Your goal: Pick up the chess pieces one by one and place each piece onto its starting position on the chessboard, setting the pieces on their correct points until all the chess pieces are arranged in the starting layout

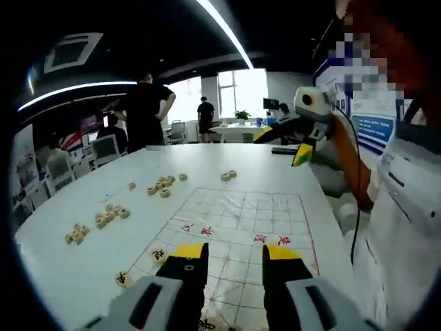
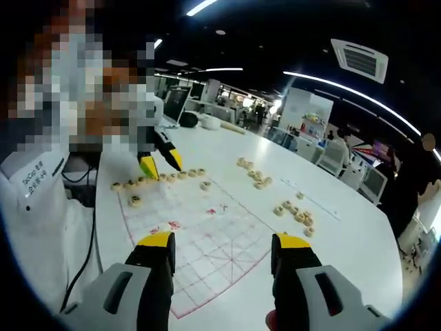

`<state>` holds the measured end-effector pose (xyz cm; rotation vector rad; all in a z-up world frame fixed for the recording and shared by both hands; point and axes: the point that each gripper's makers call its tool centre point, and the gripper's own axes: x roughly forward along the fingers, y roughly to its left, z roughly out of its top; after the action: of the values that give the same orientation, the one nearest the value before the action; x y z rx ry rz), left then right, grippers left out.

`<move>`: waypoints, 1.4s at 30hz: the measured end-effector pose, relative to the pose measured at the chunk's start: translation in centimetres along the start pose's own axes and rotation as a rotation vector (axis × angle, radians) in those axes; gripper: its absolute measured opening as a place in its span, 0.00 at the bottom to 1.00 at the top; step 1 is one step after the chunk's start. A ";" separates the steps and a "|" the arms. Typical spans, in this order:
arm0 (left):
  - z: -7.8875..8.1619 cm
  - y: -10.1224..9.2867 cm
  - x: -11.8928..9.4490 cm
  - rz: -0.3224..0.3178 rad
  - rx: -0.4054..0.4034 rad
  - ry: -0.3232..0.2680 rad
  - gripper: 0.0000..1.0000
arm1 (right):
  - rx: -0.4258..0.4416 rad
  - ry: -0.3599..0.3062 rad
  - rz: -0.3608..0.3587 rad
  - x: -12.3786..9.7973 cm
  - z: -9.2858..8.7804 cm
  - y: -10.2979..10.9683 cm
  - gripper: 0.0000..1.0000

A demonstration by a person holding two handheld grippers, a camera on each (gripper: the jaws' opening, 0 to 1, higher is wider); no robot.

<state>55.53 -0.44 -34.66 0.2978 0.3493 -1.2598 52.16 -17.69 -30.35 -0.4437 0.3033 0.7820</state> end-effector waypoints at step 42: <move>-0.2 20.3 11.2 0.323 -0.164 0.013 0.37 | 0.016 0.003 -0.029 -0.2 -0.3 -0.6 0.57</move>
<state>77.94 -4.47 -38.95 0.2118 0.3960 -0.9066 52.44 -18.29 -30.40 -0.4334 0.3053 0.7502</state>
